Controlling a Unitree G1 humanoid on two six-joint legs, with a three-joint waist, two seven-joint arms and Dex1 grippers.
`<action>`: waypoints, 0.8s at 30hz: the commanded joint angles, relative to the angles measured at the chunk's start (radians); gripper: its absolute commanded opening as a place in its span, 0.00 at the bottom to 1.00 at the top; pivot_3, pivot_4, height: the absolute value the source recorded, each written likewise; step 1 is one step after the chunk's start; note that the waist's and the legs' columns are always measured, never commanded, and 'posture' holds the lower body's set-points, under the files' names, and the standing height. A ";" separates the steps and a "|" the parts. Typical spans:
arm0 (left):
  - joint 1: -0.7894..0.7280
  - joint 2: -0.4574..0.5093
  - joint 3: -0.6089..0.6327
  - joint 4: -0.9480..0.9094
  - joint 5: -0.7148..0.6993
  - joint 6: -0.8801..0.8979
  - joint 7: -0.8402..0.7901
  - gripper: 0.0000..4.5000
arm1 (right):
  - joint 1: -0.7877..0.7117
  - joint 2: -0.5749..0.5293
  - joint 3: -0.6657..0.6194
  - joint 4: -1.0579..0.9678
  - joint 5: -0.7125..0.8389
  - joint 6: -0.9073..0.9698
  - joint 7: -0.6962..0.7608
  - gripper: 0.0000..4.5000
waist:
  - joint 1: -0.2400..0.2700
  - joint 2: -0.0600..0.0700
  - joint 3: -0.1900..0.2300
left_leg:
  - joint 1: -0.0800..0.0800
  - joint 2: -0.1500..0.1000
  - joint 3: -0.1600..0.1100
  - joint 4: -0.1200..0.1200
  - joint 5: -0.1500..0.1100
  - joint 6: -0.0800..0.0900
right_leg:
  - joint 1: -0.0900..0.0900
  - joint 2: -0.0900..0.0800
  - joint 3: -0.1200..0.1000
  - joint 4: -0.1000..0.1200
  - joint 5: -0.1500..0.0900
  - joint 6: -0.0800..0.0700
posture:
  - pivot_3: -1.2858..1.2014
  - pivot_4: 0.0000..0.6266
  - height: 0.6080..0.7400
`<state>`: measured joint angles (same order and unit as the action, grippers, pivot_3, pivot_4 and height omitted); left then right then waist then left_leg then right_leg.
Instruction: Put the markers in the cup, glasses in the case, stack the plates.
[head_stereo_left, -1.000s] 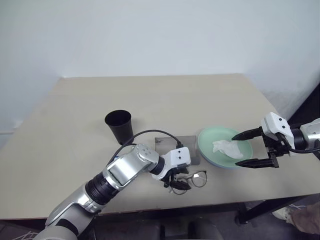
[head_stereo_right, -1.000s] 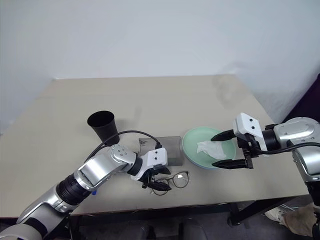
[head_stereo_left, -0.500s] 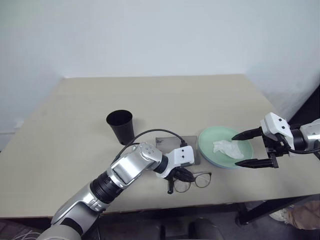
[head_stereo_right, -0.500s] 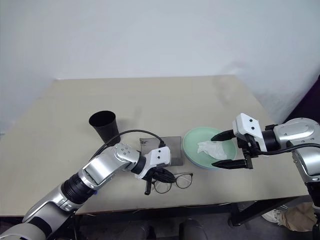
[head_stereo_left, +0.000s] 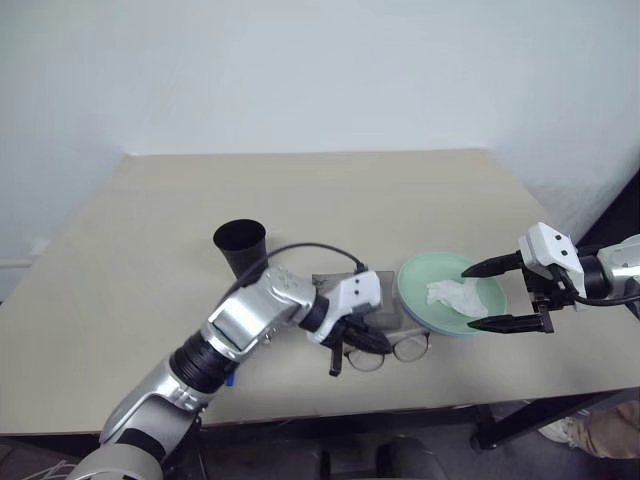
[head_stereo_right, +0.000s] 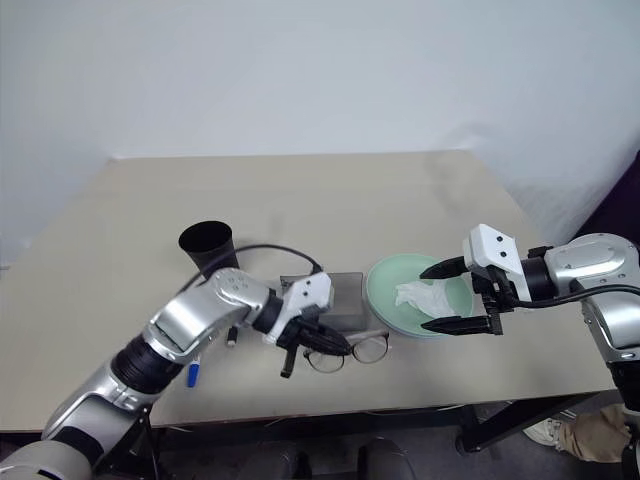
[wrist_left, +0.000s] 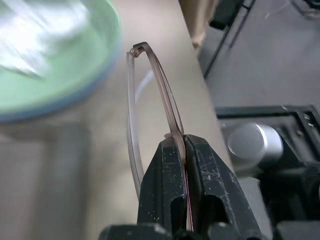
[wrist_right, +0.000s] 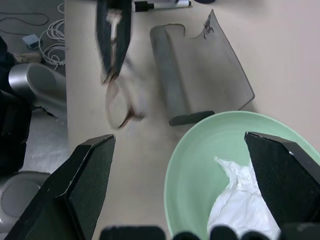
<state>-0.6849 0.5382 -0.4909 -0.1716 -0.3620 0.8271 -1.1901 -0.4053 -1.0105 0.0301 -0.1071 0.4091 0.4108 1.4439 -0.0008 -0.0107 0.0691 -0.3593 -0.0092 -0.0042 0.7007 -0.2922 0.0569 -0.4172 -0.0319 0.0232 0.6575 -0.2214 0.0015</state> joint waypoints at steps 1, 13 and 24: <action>-0.075 0.046 0.064 0.105 0.010 -0.102 -0.076 0.01 | -0.035 0.001 -0.010 0.011 0.001 -0.023 0.011 1.00 | -0.001 0.000 0.000 | 0.000 0.000 0.000 0.000 0.000 0.000 | 0.000 0.000 0.000 0.000 0.000 0.000 | 0.52 0.00 0.99; -0.275 0.000 0.041 0.734 0.262 -0.660 -0.194 0.01 | -0.076 0.026 0.016 0.044 -0.012 -0.040 0.017 1.00 | 0.002 0.000 0.000 | -0.003 -0.002 0.001 0.000 -0.001 0.002 | -0.002 0.000 0.002 -0.001 0.001 0.002 | 0.52 0.00 0.99; -0.220 -0.099 0.088 0.770 0.273 -0.772 -0.205 0.01 | -0.067 0.027 0.010 0.030 -0.007 -0.031 0.008 1.00 | 0.005 0.000 0.000 | -0.009 -0.002 0.002 0.001 -0.003 0.005 | -0.009 0.000 0.005 -0.001 0.003 0.006 | 0.52 0.00 0.99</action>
<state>-0.9040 0.4453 -0.4438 0.6233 -0.0766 0.0709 -1.3890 -0.4603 -0.9842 0.0627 -0.0536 0.3922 0.3847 1.4594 0.0041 -0.0107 0.0691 -0.3685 -0.0115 -0.0019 0.7021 -0.2948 0.0615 -0.4258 -0.0320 0.0284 0.6565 -0.2178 0.0079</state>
